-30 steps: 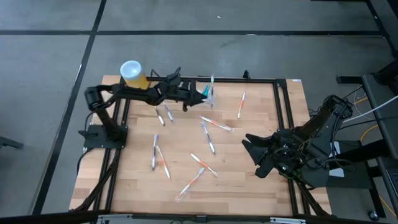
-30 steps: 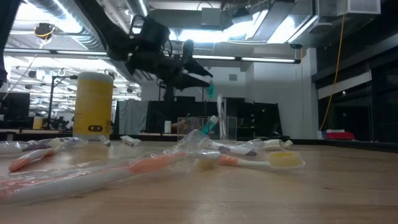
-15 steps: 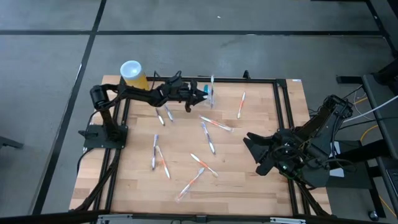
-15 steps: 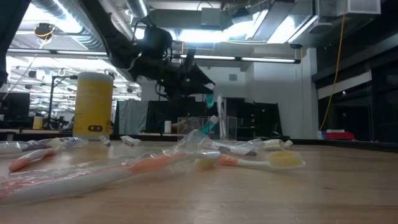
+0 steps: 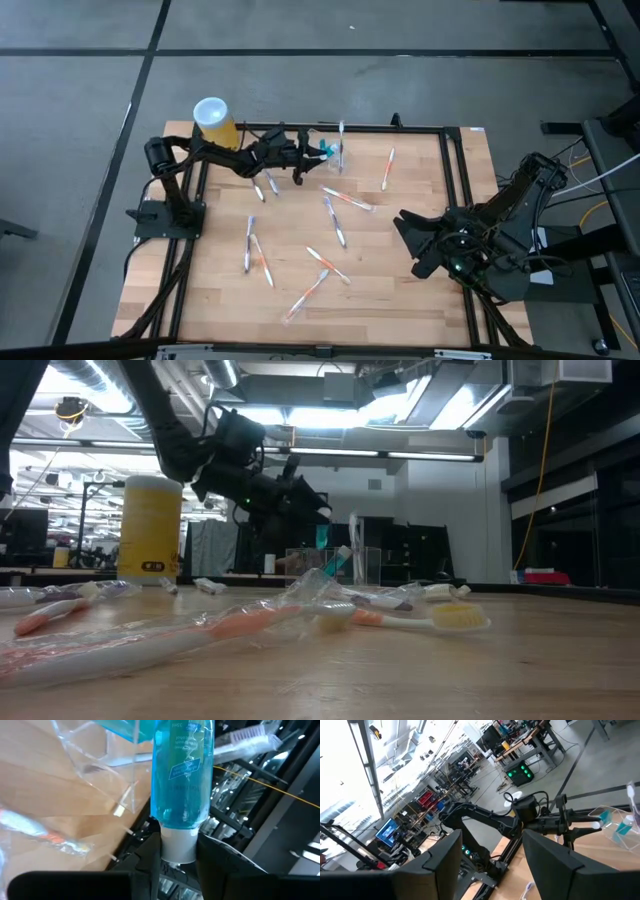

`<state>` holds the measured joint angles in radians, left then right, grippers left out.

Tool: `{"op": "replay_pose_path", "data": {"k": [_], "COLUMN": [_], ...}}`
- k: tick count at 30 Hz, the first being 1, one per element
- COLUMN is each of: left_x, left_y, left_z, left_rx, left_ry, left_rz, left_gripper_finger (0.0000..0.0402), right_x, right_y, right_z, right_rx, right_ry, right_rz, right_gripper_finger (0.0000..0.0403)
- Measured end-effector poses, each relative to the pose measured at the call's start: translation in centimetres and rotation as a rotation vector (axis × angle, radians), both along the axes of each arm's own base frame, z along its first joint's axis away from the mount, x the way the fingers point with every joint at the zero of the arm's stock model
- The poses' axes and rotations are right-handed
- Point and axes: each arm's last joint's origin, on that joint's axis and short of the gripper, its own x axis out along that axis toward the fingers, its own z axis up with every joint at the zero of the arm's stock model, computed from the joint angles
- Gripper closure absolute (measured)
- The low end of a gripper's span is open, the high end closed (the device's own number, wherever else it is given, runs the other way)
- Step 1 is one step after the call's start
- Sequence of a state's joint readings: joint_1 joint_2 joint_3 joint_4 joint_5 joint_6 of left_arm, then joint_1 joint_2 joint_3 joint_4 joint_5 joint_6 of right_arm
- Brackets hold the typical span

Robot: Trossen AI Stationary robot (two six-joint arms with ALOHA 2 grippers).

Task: Pick & Place toothbrushing station
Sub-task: Put the blue mouthwash into the middle section of the transparent organizer

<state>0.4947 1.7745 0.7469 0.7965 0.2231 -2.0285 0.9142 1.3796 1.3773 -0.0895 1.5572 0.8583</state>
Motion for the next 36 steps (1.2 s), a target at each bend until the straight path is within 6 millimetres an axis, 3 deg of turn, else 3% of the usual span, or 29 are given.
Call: {"op": "replay_pose_path", "data": {"k": [18, 25, 31, 36], "left_x": [-0.2, -0.2, 0.1, 0.8], "left_y": [0.2, 0.2, 0.5, 0.9], "left_z": [-0.7, -0.7, 0.3, 2.5], "left_rx": [-0.083, -0.091, -0.043, 0.06], "left_ry": [0.026, 0.03, -0.051, -0.187], "left_rz": [0.027, 0.045, 0.087, 0.084], "left_gripper_finger": [0.0314, 0.0237, 0.0219, 0.0216], "right_x": [0.0, 0.0, 0.0, 0.0], "right_y": [0.0, -0.1, -0.1, 0.0], "right_z": [0.0, 0.0, 0.0, 0.0], "right_rx": [0.011, 0.016, 0.015, 0.013], "right_ry": [-0.01, -0.014, -0.013, -0.011], "right_rz": [-0.014, -0.014, -0.014, -0.013], "right_gripper_finger": [0.019, 0.019, 0.019, 0.019]}}
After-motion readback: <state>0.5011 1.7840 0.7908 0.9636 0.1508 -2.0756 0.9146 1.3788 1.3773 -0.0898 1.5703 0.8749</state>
